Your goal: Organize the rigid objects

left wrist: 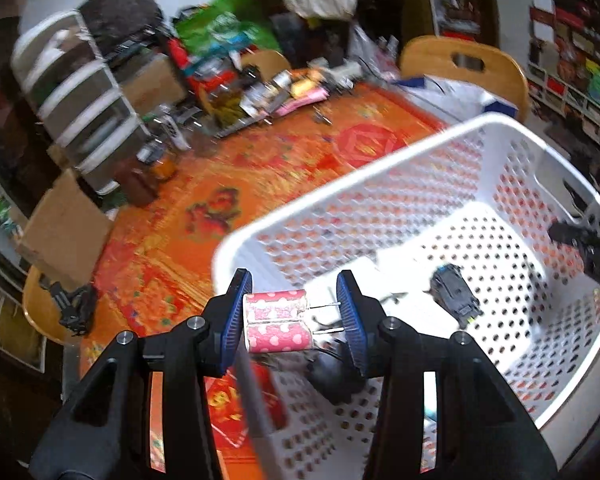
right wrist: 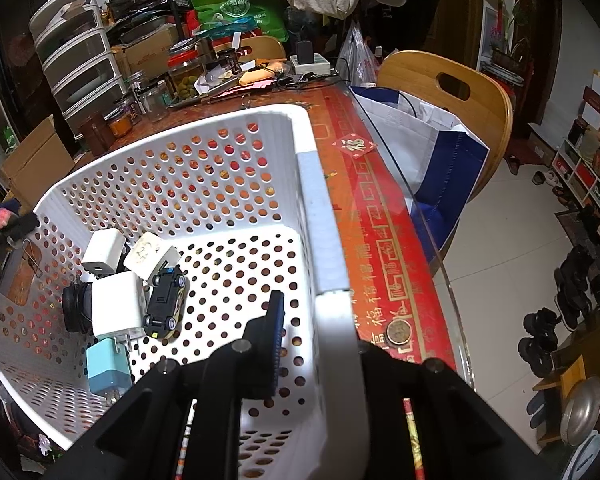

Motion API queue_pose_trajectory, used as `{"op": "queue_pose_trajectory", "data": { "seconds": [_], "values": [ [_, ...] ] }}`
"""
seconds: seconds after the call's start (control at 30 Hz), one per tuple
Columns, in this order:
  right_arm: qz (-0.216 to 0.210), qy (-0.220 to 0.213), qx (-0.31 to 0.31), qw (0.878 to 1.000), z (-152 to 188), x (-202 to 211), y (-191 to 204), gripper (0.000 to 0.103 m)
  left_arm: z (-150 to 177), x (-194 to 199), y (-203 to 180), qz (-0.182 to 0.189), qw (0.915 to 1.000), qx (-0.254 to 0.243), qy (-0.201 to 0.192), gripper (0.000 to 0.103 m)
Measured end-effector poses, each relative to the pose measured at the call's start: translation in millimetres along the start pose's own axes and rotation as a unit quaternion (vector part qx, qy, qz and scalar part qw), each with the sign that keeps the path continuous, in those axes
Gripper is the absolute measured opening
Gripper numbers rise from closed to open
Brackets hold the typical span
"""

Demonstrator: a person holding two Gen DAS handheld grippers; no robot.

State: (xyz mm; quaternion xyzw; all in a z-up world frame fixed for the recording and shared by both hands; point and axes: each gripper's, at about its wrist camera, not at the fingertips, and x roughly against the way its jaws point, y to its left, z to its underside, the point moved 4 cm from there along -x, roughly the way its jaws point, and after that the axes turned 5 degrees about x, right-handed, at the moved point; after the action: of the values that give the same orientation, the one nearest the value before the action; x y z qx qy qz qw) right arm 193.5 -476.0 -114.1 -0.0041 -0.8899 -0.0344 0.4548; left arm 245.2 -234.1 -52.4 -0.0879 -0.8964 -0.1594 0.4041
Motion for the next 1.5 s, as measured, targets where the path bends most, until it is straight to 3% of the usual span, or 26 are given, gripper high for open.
{"op": "queue_pose_trajectory", "data": {
  "seconds": [0.27,0.43,0.57,0.7,0.77,0.8,0.87,0.93,1.0,1.1,1.27,1.4,1.5],
  "values": [
    [-0.006,-0.003,0.0,1.0,0,-1,0,0.017,17,-28,-26,0.029,0.9971,-0.025,0.065,0.042],
    [-0.006,-0.003,-0.001,1.0,0,0,0,0.017,21,-34,-31,0.041,0.9954,-0.031,0.081,0.042],
    [-0.005,-0.001,0.001,1.0,0,-1,-1,0.017,22,-35,-31,0.049,0.9944,-0.028,0.089,0.061],
    [-0.004,0.0,0.002,1.0,0,-1,-1,0.017,22,-31,-30,0.062,0.9938,-0.025,0.089,0.087],
    [-0.004,0.0,0.0,1.0,0,-1,-1,0.019,22,-26,-31,0.064,0.9943,-0.027,0.081,0.094],
    [-0.007,0.0,-0.001,1.0,0,-2,-2,0.022,22,-24,-32,0.065,0.9946,-0.029,0.075,0.097],
    [-0.013,0.001,-0.006,1.0,1,-2,-2,0.042,22,-20,-32,0.072,0.9947,-0.03,0.068,0.099],
    [-0.005,-0.001,-0.007,1.0,2,2,-2,0.082,22,-15,-31,0.082,0.9948,-0.024,0.056,0.102],
    [0.006,-0.021,-0.009,1.0,5,16,-2,0.097,22,-7,-28,0.098,0.9945,-0.013,0.035,0.103],
    [0.017,-0.089,-0.028,0.996,9,56,-4,0.103,22,19,-14,0.088,0.9958,0.011,-0.025,0.103],
    [0.02,-0.206,-0.07,0.976,38,129,16,0.103,45,96,38,0.093,0.9808,0.076,-0.154,0.103],
    [0.045,-0.249,-0.07,0.965,72,170,56,0.103,79,151,74,0.058,0.9682,0.101,-0.221,0.103],
    [0.031,-0.267,-0.04,0.962,100,202,98,0.103,114,189,98,0.065,0.9603,0.12,-0.243,0.103]
  ]
}}
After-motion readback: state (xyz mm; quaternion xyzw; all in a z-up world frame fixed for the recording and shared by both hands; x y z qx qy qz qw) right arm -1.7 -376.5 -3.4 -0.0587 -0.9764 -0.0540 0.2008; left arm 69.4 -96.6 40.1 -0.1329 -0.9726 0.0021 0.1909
